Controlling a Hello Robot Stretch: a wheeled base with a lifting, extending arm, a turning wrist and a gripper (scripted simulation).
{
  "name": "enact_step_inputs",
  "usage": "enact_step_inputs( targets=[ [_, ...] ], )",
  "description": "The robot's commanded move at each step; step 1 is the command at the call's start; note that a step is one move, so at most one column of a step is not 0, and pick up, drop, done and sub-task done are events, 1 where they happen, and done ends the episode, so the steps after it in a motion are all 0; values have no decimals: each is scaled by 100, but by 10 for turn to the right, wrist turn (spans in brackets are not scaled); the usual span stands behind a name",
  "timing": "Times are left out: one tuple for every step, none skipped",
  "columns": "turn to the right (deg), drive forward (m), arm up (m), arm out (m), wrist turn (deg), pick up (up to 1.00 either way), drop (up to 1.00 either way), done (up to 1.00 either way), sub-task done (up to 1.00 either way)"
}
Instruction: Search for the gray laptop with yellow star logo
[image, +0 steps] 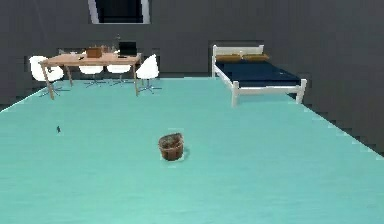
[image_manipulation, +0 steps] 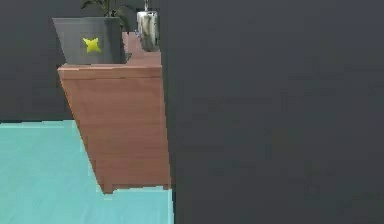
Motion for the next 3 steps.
enact_step_inputs(
  targets=[
    [450,0,0,0,0,0,0,0,0],
    [240,0,0,0,0,0,0,0,0],
    [0,0,0,0,0,0,0,100,0]
  ],
)
